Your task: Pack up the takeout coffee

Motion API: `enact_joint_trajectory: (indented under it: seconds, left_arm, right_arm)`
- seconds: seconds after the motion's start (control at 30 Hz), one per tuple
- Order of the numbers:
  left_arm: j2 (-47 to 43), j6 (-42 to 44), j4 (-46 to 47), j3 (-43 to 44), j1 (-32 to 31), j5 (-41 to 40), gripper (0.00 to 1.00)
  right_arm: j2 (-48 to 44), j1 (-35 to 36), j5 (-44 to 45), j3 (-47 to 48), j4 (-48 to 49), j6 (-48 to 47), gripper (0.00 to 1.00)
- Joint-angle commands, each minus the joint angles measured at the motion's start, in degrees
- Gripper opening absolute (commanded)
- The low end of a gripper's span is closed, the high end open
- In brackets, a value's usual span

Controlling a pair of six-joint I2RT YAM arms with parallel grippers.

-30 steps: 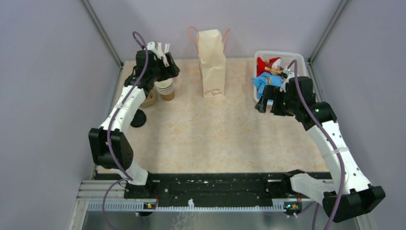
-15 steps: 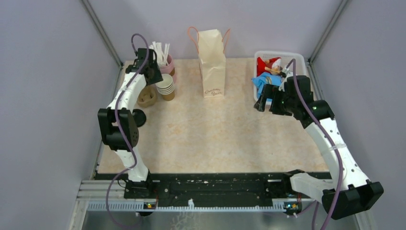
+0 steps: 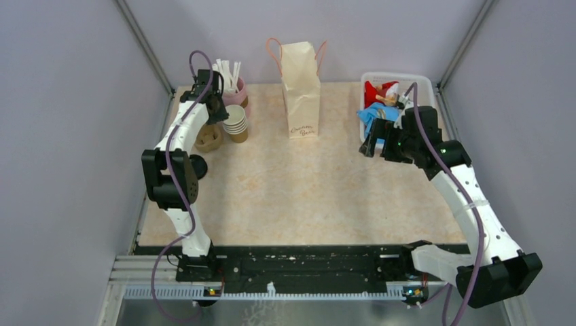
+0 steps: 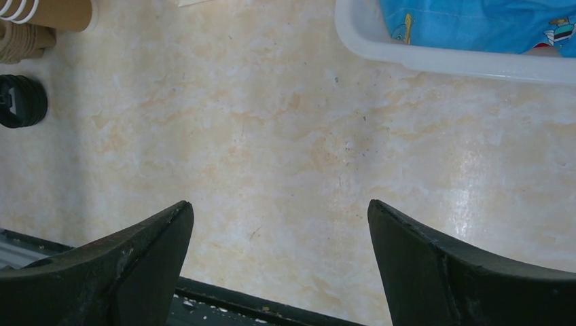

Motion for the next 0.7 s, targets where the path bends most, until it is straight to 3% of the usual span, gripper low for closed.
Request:
enact_joint_trajectory:
  seconds: [0.0,0.2,0.67]
  left_arm:
    - [-1.0,1.0,1.5,1.8,0.1,-0.3,0.36]
    - [-0.2,1.2,1.6,3.1,0.1,0.1,0.26]
    - [0.6,2.3,1.3,4.3,0.1,1.3,0.23]
  right_arm:
    - [0.9,-0.3,-0.3,0.2,2.4,0.6,0.99]
    - [1.4,-0.3,-0.5,0.3,2.3,0.4,0.99]
    - [2.0,-0.4,-1.4,-0.3,2.8,1.0,0.99]
